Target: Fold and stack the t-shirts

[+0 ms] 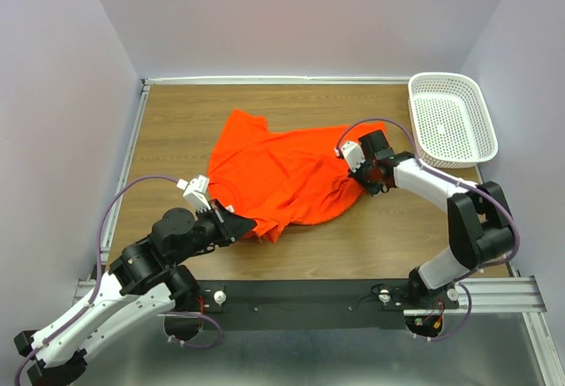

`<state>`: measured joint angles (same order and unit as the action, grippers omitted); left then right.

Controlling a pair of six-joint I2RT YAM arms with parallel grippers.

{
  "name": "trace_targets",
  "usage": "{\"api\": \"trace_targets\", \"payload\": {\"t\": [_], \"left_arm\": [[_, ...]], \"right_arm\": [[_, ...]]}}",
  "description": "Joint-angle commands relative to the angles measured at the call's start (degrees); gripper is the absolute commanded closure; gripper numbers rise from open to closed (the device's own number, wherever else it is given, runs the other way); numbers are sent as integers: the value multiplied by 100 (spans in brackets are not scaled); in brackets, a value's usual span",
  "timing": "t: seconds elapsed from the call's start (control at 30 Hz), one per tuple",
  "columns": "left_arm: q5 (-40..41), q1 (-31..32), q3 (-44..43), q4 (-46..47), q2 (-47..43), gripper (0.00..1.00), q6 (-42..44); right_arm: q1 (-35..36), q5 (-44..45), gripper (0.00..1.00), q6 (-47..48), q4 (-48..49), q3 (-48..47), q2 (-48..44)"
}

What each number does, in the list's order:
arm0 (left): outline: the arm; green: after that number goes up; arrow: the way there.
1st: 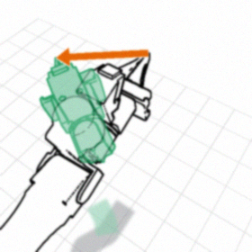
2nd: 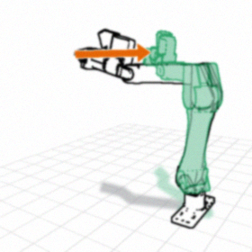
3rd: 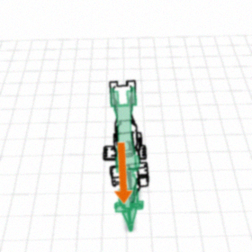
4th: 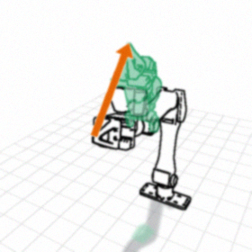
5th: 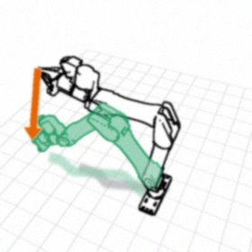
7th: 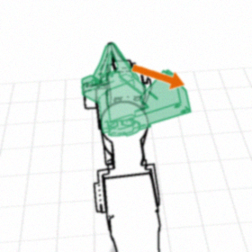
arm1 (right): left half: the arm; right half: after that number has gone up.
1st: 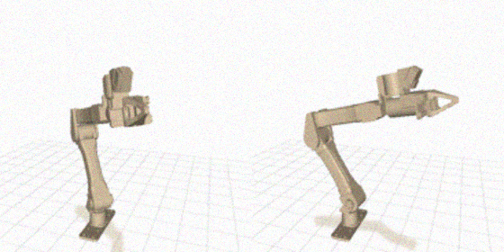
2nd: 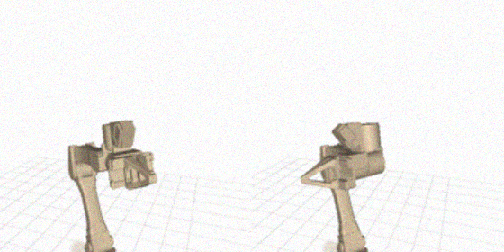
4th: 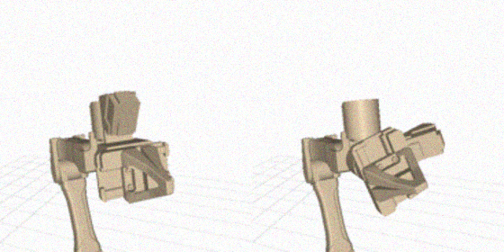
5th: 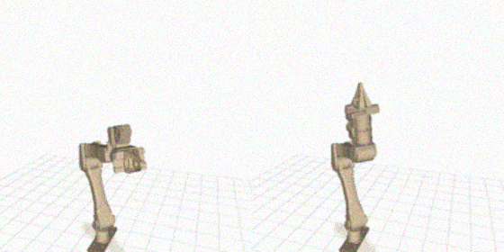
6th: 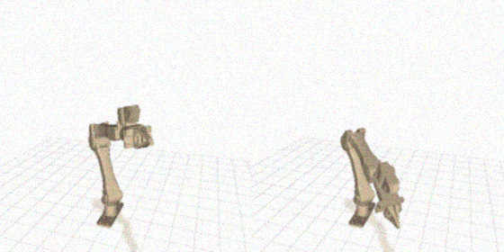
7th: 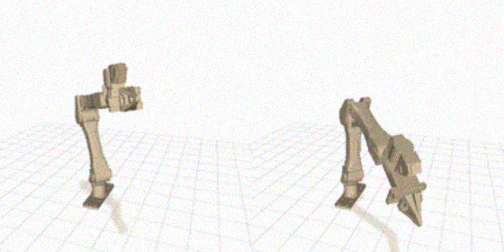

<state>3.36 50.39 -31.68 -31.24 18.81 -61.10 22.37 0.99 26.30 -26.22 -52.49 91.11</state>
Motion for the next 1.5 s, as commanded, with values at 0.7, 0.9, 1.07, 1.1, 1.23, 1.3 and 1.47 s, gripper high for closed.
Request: {"api": "trace_targets", "payload": {"t": [0.7, 0.9, 1.07, 1.1, 1.23, 1.3, 1.47], "left_arm": [[-1715, 6, 30, -575, 106, 100, 406], [-2470, 6, -64, -751, -88, 38, 361], [-1331, 6, -1549, -1542, 105, 19, 783], [-815, 6, -1743, -1586, 184, 18, 871], [734, 6, -1703, -1054, 430, 14, 1100], [1654, 6, -1221, -640, 685, 9, 1065], [2241, -711, -962, 1531, 1995, 2, 1767]], "right_arm": [[-49, 384, 90, 4181, -5350, 459, -3196], [-49, -73, 47, 4243, -5001, -304, -3082], [-66, 130, 33, 3391, -3471, -543, -3030], [-84, 16, 32, 3233, -3278, -587, -2916], [-189, -1064, 30, 2066, -1805, -631, -2038], [-320, -1661, 30, 950, -1021, -674, -1309], [-963, -3413, 29, -319, -384, -1289, -77]]}}
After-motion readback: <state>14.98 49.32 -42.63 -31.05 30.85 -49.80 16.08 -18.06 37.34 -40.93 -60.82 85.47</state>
